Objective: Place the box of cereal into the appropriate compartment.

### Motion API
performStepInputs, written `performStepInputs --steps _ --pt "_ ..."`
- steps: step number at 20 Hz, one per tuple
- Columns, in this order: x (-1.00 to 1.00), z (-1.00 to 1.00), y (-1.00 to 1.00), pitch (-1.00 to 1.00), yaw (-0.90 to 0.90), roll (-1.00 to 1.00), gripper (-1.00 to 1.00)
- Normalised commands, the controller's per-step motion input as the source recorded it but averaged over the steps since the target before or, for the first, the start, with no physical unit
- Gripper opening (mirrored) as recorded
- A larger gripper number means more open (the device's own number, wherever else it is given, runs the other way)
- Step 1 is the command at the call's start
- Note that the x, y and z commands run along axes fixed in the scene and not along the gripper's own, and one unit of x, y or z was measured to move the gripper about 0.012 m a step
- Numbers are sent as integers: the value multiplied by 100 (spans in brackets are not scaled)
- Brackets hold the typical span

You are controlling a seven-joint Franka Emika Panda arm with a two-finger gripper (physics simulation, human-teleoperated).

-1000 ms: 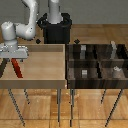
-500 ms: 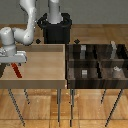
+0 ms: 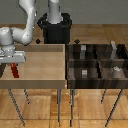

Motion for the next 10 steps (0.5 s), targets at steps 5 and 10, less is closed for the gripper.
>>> performStepInputs --steps 5,10 --pt "0 80 0 0 0 0 -100" --pt "0 100 0 0 0 0 -100"
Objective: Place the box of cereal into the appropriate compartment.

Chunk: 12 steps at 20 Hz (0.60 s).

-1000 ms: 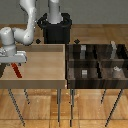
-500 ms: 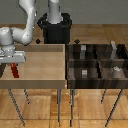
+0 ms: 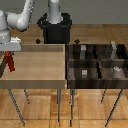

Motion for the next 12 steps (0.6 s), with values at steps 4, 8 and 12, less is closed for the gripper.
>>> performStepInputs --steps 4,8,12 --pt "0 50 4 0 0 0 -100" --pt "0 0 100 0 0 0 -100" --pt "0 0 100 0 0 0 -100"
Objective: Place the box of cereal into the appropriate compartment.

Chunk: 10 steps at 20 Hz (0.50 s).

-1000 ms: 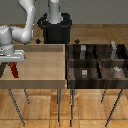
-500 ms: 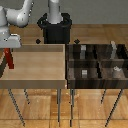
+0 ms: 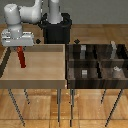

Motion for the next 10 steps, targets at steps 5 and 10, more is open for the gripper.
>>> performStepInputs --steps 5,10 --pt "0 0 100 0 0 0 -100" --pt "0 25 60 0 0 0 -100"
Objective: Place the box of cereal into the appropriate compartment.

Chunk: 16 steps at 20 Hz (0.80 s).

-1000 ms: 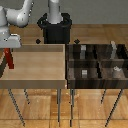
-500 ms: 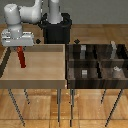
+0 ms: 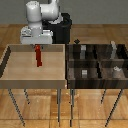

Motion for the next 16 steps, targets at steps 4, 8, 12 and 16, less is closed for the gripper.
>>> performStepInputs --steps 4,8,12,16 --pt "0 50 0 0 0 0 -100" --pt "0 0 50 0 0 0 -100" --pt "0 0 100 0 0 0 -100" --pt "0 0 100 0 0 0 -100"
